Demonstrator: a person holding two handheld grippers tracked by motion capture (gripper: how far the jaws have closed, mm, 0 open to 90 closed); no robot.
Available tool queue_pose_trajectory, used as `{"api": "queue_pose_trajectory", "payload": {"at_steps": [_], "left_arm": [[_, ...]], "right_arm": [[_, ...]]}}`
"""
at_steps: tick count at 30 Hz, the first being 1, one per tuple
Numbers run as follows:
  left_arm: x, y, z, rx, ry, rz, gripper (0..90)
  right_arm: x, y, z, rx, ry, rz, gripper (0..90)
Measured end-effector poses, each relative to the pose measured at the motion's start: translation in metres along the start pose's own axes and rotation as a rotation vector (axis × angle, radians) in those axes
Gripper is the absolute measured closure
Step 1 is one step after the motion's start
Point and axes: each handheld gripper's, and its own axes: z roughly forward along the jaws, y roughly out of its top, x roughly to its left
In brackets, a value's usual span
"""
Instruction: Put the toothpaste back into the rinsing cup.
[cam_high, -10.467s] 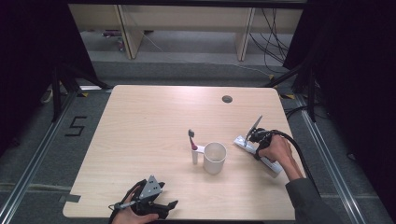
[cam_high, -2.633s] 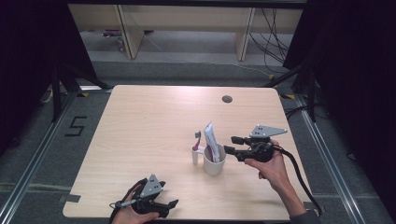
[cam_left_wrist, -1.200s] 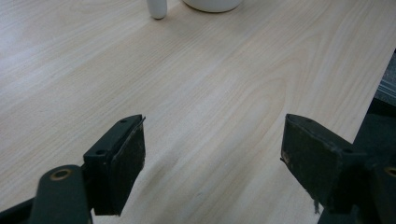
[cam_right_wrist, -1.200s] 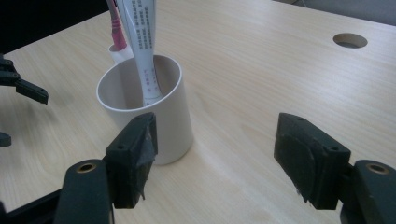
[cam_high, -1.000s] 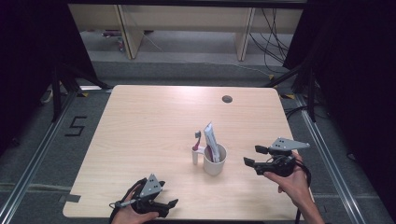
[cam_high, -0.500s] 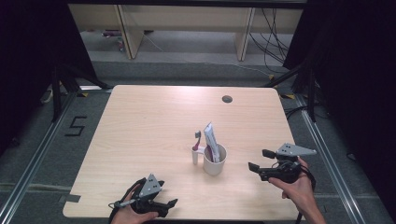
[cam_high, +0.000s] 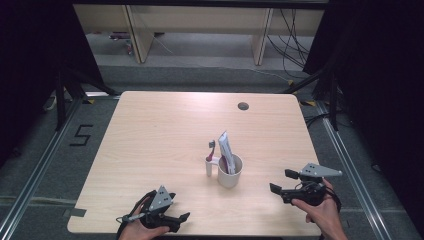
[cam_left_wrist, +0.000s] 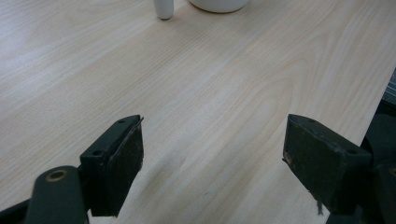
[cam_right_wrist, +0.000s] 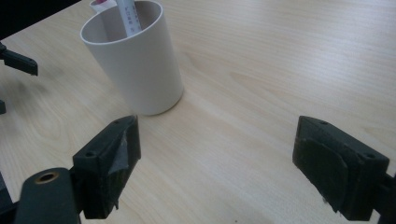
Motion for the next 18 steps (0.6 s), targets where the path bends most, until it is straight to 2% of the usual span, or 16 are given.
{"api": "queue_pose_trajectory", "payload": {"at_steps": [2,3,4,5,9,10,11,12,13,16,17,18], "left_arm": [[0.0,0.0,0.0,0.001,-0.002,0.005,19.7],[-0.001,-0.001,-0.001,0.002,0.002,0.005,19.7],[-0.001,-0.001,-0.001,0.002,0.003,0.002,19.7],[-0.001,-0.002,-0.001,0.001,0.002,0.003,19.8],[-0.002,-0.001,-0.001,-0.011,0.0,-0.003,19.7],[0.0,-0.001,-0.002,0.008,0.007,0.018,19.7],[-0.002,-0.001,-0.001,-0.001,0.003,0.008,19.7],[-0.002,-0.001,-0.001,0.001,0.002,0.014,19.7],[-0.001,-0.001,-0.001,0.009,0.008,0.025,19.8],[-0.001,-0.001,-0.001,0.012,0.007,0.025,19.8],[-0.002,-0.001,-0.001,0.003,-0.001,0.015,19.7],[-0.002,-0.001,-0.001,0.003,-0.001,0.015,19.8]], "right_arm": [[-0.001,-0.002,0.0,-0.002,-0.008,-0.008,16.0],[0.001,-0.004,-0.001,0.013,0.002,0.015,16.0],[0.001,-0.005,-0.002,0.021,0.0,0.004,16.0],[0.001,-0.006,-0.001,-0.001,-0.006,-0.008,16.0],[0.002,-0.01,-0.004,0.021,-0.011,-0.025,16.1],[0.004,-0.012,-0.005,0.027,-0.007,-0.002,16.1],[0.003,-0.013,-0.006,0.025,-0.013,-0.025,16.1],[0.005,-0.015,-0.007,0.03,-0.009,-0.002,16.1],[0.003,-0.016,-0.007,0.022,-0.007,-0.028,16.1],[0.008,-0.02,-0.011,0.05,-0.009,0.005,16.1],[0.006,-0.022,-0.012,0.036,-0.017,-0.032,16.0],[0.007,-0.023,-0.013,0.042,-0.021,-0.028,16.0]]}}
